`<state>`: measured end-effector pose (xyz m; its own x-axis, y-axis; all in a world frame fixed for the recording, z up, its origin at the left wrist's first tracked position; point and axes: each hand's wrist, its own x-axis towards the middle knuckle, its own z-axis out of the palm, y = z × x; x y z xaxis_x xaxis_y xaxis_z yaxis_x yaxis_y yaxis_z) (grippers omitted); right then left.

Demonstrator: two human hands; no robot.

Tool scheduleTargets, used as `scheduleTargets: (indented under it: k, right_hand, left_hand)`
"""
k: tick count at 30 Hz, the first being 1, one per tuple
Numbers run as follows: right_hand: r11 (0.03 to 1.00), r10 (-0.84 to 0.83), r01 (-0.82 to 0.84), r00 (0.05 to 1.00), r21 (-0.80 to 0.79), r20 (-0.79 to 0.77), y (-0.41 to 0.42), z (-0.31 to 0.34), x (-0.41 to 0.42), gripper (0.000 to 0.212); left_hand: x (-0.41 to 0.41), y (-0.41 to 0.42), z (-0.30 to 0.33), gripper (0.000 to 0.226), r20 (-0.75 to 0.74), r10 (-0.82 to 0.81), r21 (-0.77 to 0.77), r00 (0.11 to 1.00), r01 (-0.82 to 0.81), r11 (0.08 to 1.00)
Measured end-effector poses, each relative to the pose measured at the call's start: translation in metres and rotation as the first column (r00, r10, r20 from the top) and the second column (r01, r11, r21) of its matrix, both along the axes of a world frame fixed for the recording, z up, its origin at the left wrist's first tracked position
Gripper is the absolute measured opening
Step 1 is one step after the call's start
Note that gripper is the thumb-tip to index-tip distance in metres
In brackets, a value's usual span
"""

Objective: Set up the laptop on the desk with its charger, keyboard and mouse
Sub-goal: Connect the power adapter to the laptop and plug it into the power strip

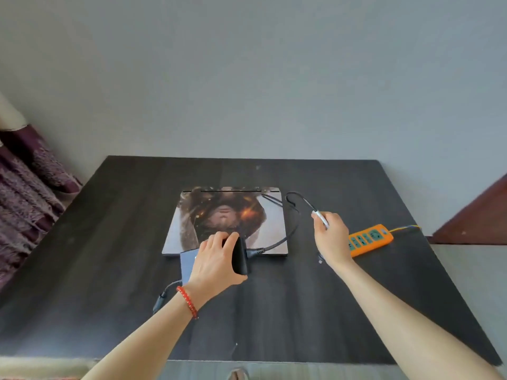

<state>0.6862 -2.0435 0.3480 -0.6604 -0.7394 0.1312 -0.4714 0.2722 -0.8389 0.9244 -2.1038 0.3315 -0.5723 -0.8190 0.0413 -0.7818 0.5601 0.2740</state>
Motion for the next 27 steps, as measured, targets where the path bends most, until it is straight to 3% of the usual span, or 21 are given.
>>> scheduleTargets:
  k: [6, 13, 16, 19, 23, 25, 27]
  right_hand:
    - [0.972, -0.006, -0.021, 0.994, 0.235, 0.112, 0.016, -0.039, -0.007, 0.028]
    - [0.867, -0.082, 0.088, 0.996, 0.49, -0.033, 0.004, -0.065, -0.007, 0.035]
    - [0.776, 0.092, 0.096, 0.961, 0.624, -0.262, 0.001, -0.074, -0.008, 0.04]
    - [0.679, 0.387, 0.09, 0.799, 0.728, -0.46, 0.003, -0.085, -0.004, 0.052]
    - [0.465, 0.582, 0.074, 0.725, 0.882, -0.368, -0.001, -0.099, 0.012, 0.085]
    - [0.426, 0.656, -0.007, 0.691, 0.905, -0.304, -0.006, -0.106, 0.025, 0.092]
    - [0.445, 0.733, -0.104, 0.613, 0.889, -0.296, -0.016, -0.108, 0.05, 0.091]
  left_hand:
    - [-0.016, -0.014, -0.059, 0.094, 0.146, -0.213, 0.181, 0.966, 0.185, 0.966]
    - [-0.023, -0.037, -0.1, 0.096, 0.243, -0.398, 0.316, 0.885, 0.316, 0.895]
    - [-0.032, -0.037, -0.111, 0.096, 0.242, -0.42, 0.344, 0.875, 0.327, 0.88]
    - [-0.032, -0.039, -0.12, 0.097, 0.245, -0.389, 0.33, 0.888, 0.3, 0.895]
    - [-0.016, -0.042, -0.127, 0.092, 0.242, -0.334, 0.263, 0.911, 0.27, 0.926]
    - [0.0, -0.038, -0.123, 0.083, 0.155, -0.26, 0.223, 0.953, 0.223, 0.949]
    - [0.029, -0.029, -0.116, 0.066, 0.019, -0.071, 0.184, 0.997, 0.066, 0.981]
